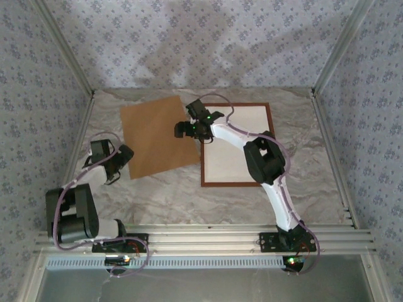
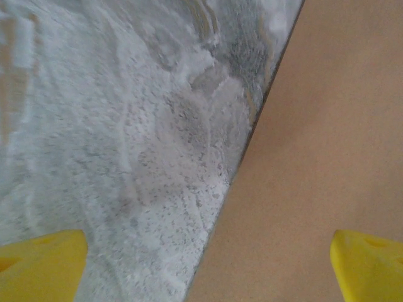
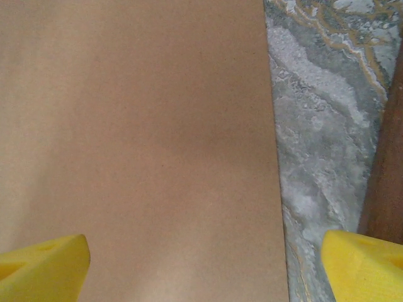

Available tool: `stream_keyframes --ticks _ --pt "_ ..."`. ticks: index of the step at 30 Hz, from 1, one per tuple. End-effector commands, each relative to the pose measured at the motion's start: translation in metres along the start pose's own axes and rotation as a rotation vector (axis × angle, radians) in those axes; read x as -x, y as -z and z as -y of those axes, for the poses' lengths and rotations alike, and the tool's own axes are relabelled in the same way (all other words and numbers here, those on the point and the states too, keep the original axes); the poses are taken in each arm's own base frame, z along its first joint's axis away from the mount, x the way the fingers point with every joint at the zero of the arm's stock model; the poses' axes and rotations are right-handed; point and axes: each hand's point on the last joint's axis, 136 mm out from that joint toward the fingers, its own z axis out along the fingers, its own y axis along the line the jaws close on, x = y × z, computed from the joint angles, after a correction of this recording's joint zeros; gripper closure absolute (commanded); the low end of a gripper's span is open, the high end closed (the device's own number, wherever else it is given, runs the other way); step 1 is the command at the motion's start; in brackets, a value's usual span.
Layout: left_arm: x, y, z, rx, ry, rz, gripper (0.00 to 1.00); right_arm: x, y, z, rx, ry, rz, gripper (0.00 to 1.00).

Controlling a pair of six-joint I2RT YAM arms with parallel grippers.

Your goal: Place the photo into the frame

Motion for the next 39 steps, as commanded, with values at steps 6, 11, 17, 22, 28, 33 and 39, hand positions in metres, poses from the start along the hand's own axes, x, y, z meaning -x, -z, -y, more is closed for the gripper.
stream_keyframes --ticks 6,11,17,22,28,33,39 --pt "0.004 -0.02 0.029 -0.106 -0.051 -0.049 0.02 -0.004 -0.029 0.005 -0.129 0.014 -0.01 0.04" --pt "-0.008 -0.028 0.042 -0.127 -0.104 -0.081 0.02 -0.011 -0.043 0.001 -0.152 0.032 -0.017 0.03" --pt "-0.02 -0.034 0.055 -0.152 -0.133 -0.119 0.01 -0.025 -0.054 0.004 -0.149 0.006 -0.074 0.03" --pt "-0.023 -0.031 0.066 -0.186 -0.149 -0.125 0.02 -0.032 -0.058 -0.001 -0.13 0.007 -0.09 0.03" --pt "-0.027 -0.028 0.082 -0.252 -0.154 -0.146 0.02 -0.038 -0.06 -0.021 -0.036 -0.007 -0.112 0.03" --pt "-0.033 -0.026 0.088 -0.286 -0.155 -0.168 0.02 -0.039 -0.05 -0.036 0.023 -0.025 -0.102 0.03" --pt "-0.041 -0.028 0.086 -0.288 -0.152 -0.191 0.02 -0.044 -0.038 -0.046 0.074 -0.039 -0.098 0.03"
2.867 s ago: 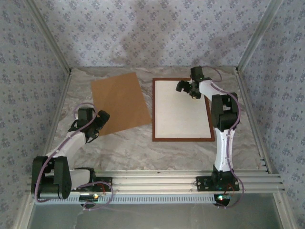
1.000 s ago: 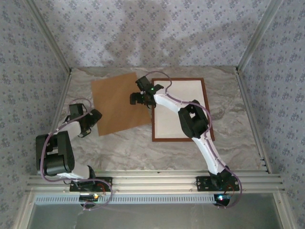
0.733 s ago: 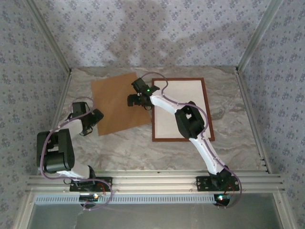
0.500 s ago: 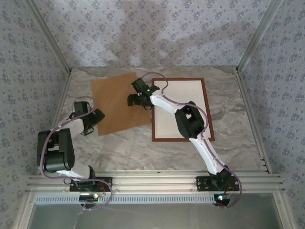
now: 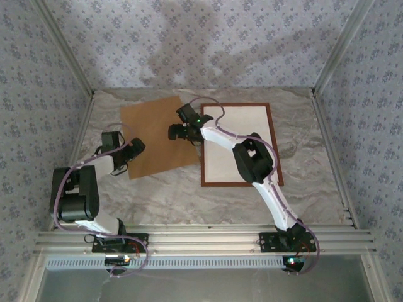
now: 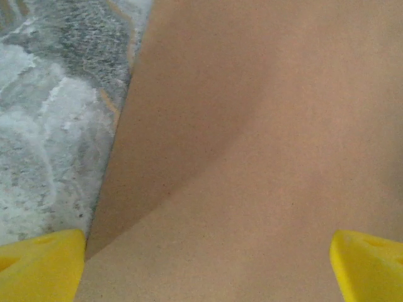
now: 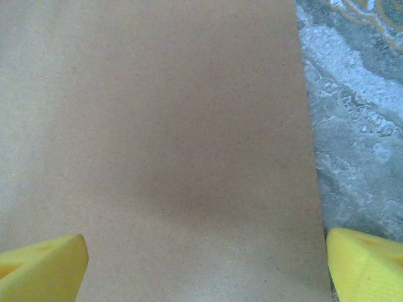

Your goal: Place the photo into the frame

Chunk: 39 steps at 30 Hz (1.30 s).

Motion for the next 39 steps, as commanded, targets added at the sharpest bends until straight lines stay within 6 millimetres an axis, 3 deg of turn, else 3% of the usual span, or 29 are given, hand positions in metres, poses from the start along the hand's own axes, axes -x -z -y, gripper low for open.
stream_keyframes --ticks 1,10,25,31,39 --pt "-0.025 -0.006 0.034 -0.169 -0.012 -0.115 0.02 -0.038 0.004 -0.031 0.118 -0.029 -0.117 0.03" --pt "-0.03 -0.006 0.038 -0.195 -0.001 -0.141 0.03 -0.035 0.013 -0.05 0.215 -0.04 -0.116 0.04" --pt "-0.037 -0.004 0.038 -0.197 0.002 -0.164 0.03 0.003 0.082 -0.088 0.385 -0.013 -0.001 0.04" --pt "-0.045 -0.003 0.052 -0.226 -0.019 -0.191 0.03 0.0 0.093 -0.083 0.385 -0.009 0.004 0.04" --pt "-0.077 -0.005 0.086 -0.262 -0.098 -0.258 0.03 -0.008 0.103 -0.062 0.355 -0.022 0.006 0.04"
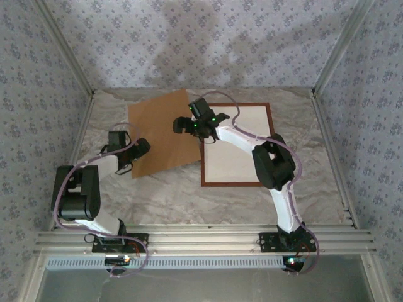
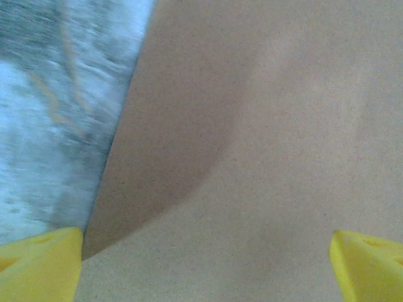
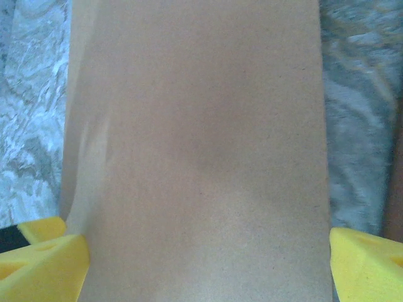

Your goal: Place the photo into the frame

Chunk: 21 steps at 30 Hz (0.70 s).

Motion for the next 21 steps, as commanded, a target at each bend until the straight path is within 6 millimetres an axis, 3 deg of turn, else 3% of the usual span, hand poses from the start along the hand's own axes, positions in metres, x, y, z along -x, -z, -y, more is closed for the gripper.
stream_keyframes --ticks 1,12,21 --pt "-0.057 -0.001 0.071 -0.257 -0.037 -0.231 0.03 -0.028 0.017 -0.052 0.196 0.031 -0.077 0.04" --pt "-0.092 -0.002 0.109 -0.285 -0.11 -0.292 0.03 -0.043 0.044 -0.005 0.117 -0.003 -0.061 0.04" --pt "-0.116 -0.007 0.125 -0.28 -0.128 -0.341 0.03 -0.057 0.052 0.035 0.049 -0.04 -0.065 0.03"
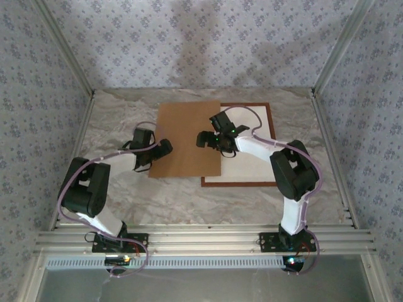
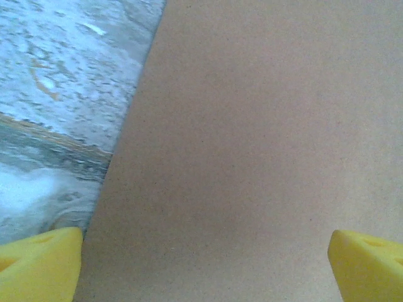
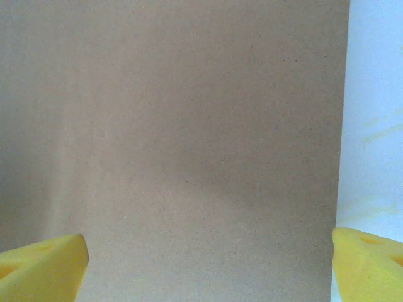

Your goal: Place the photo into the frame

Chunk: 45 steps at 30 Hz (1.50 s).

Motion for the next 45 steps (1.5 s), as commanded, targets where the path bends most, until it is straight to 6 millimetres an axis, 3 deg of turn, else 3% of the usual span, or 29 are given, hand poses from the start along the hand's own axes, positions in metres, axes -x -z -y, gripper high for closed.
stream_keyframes --ticks 1,15,16,21,32,34,37,45 --pt "-0.057 -0.001 0.062 -0.232 0.004 -0.242 0.03 -0.005 0.019 -0.054 0.233 0.032 -0.012 0.03" --pt "-0.055 -0.004 0.049 -0.14 0.01 -0.236 0.02 0.0 0.015 -0.007 0.124 0.007 0.005 0.01" --pt "-0.055 -0.003 0.047 -0.134 0.01 -0.237 0.02 -0.01 0.011 0.006 0.096 -0.001 -0.016 0.01" --pt "-0.052 -0.002 0.039 -0.109 0.01 -0.231 0.01 -0.005 0.018 0.036 0.016 0.014 0.002 0.0" --pt "-0.048 0.003 0.03 -0.082 0.014 -0.226 0.01 -0.001 0.015 0.08 -0.051 -0.02 0.008 0.0" --pt "-0.048 0.004 0.03 -0.082 0.013 -0.225 0.02 -0.001 0.011 0.08 -0.018 -0.027 0.008 0.0" --pt "-0.049 0.004 0.027 -0.072 0.009 -0.225 0.02 -0.002 0.007 0.064 0.09 -0.029 0.01 0.0" --pt "-0.051 0.002 0.024 -0.065 0.0 -0.231 0.09 -0.003 -0.001 0.04 0.241 -0.051 0.006 0.14"
